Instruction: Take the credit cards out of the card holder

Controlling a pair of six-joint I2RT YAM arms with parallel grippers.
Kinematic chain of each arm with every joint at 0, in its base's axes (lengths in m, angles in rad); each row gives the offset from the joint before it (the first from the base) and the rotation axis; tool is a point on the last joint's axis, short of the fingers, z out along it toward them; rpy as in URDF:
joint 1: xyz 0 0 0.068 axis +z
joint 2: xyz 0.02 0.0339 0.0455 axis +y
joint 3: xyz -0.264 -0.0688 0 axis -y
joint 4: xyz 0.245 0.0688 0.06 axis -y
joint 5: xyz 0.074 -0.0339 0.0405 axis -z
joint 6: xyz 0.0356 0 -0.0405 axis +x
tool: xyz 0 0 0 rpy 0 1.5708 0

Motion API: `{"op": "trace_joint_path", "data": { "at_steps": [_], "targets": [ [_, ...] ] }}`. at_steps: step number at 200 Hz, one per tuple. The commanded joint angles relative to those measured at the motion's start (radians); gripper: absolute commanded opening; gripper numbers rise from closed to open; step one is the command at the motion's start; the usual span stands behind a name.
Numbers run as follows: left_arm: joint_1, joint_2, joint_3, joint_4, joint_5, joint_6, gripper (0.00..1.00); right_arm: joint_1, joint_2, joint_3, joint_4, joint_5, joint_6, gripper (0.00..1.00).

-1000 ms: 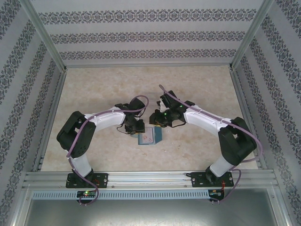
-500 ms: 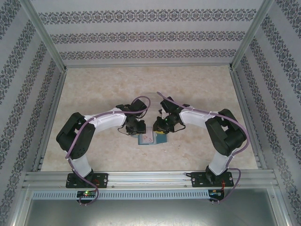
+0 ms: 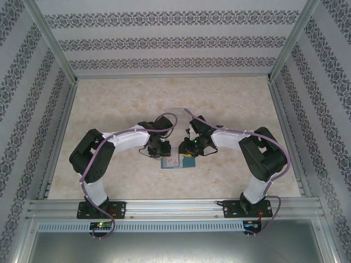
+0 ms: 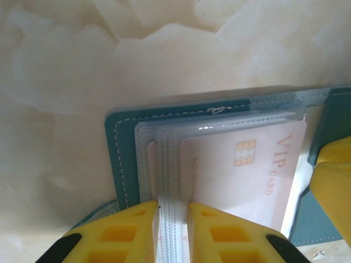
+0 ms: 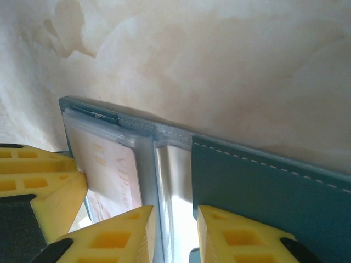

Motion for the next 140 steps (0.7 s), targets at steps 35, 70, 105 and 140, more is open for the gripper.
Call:
{"op": "trace_joint_path", "data": {
  "at_steps": [35,70,105,140],
  "targets": [
    [-0.013,0.039,0.009,-0.041,-0.029,0.003,0.20,-0.010,-0.001,-0.045,0.152,-0.112,0.003,0.22],
    [-0.013,0.038,0.002,-0.039,-0.031,0.003,0.20,-0.010,-0.010,-0.060,0.181,-0.127,0.019,0.19],
    [-0.013,0.039,-0.002,-0.033,-0.030,0.000,0.20,-0.006,-0.001,-0.062,0.206,-0.150,0.034,0.19],
    [-0.013,0.038,-0.001,-0.033,-0.029,0.002,0.20,0.004,0.025,-0.059,0.217,-0.161,0.042,0.19]
  ]
}}
